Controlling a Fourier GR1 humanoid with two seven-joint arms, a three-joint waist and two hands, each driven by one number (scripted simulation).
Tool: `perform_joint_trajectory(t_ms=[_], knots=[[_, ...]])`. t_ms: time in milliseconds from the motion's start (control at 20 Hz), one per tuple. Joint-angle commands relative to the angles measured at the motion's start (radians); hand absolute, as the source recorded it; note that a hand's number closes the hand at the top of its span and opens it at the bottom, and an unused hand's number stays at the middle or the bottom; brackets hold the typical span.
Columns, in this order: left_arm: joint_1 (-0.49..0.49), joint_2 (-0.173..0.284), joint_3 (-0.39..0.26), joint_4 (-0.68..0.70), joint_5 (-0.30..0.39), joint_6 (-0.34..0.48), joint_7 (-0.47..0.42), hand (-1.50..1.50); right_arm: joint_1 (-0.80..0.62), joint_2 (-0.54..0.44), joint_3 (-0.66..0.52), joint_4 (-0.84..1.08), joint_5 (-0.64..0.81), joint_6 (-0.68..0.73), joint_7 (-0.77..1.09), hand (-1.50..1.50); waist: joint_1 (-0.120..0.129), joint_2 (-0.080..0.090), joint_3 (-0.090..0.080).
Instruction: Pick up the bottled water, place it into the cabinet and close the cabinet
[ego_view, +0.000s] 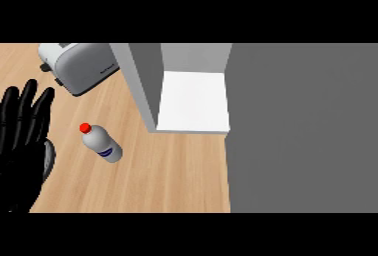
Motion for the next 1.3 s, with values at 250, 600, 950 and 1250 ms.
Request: perform_joint_trajectory(t_ms=[250, 600, 950, 1250], knots=[[-0.115, 0.179, 0.191, 0.155, 0.434, -0.307, -0.013, -1.50, 0.083, 0.009, 0.029, -0.125, -0.074, 0.050, -0.012, -1.50, -0.023, 0.041, 0.054], [-0.048, 0.267, 0.251, 0.171, 0.673, -0.342, 0.284, -1.50, 0.301, -0.007, 0.107, -0.283, -0.214, 0.103, 0.243, -1.50, -0.009, 0.036, 0.055], [0.074, 0.269, 0.304, 0.116, 0.699, -0.390, 0.304, -1.50, 0.546, 0.019, 0.132, -0.409, -0.219, 0.171, 0.167, -1.50, -0.011, 0.036, 0.056], [0.072, 0.238, 0.281, 0.133, 0.624, -0.399, 0.310, -1.50, 0.582, 0.007, 0.108, -0.418, -0.255, 0.216, 0.142, -1.50, -0.012, 0.038, 0.056]])
